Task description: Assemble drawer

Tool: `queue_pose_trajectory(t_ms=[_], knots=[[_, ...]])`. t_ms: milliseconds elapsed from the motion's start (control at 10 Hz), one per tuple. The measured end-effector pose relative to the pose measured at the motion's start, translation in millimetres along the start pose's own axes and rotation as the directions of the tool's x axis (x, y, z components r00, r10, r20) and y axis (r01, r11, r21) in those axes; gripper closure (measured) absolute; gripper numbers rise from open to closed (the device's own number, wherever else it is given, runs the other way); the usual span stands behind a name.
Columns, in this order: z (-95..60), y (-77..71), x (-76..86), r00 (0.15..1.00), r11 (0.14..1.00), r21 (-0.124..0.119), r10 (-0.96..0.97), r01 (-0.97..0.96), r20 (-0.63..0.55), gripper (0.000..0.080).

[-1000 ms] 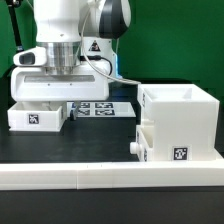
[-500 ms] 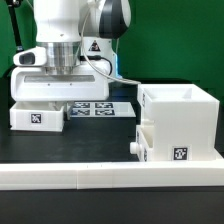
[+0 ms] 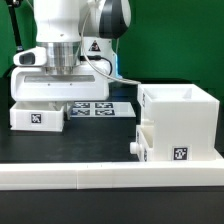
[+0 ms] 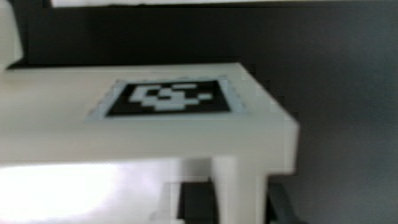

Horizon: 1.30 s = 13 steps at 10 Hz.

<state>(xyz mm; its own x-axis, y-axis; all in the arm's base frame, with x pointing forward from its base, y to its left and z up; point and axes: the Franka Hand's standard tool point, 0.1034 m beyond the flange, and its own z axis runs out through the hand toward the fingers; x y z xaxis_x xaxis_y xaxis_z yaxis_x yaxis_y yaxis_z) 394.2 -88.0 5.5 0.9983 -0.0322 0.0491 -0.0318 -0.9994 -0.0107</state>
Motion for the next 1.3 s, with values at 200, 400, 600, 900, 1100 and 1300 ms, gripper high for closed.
queue_pose_trajectory(t_ms=[200,400,600,900,1100,1300], knots=[[-23.4,-20.3,10.3,0.999,0.999,0.021,-0.039,0.038,0.027,0.0761],[-47.3,-30.4,20.5,0.996,0.997,0.038,-0.069,0.067,0.050,0.0760],[-46.7,-30.1,21.9,0.995,0.995,0.038,-0.094,0.092,0.045,0.0760],[-44.3,-24.3,27.1,0.925,0.926,0.053,-0.377,0.375,0.037,0.0760],[-48.0,-23.6,45.8,0.820,0.820,0.062,-0.571,0.569,0.026,0.0760],[-52.6,-23.9,64.4,0.709,0.708,0.085,-0.705,0.702,0.022,0.0760]])
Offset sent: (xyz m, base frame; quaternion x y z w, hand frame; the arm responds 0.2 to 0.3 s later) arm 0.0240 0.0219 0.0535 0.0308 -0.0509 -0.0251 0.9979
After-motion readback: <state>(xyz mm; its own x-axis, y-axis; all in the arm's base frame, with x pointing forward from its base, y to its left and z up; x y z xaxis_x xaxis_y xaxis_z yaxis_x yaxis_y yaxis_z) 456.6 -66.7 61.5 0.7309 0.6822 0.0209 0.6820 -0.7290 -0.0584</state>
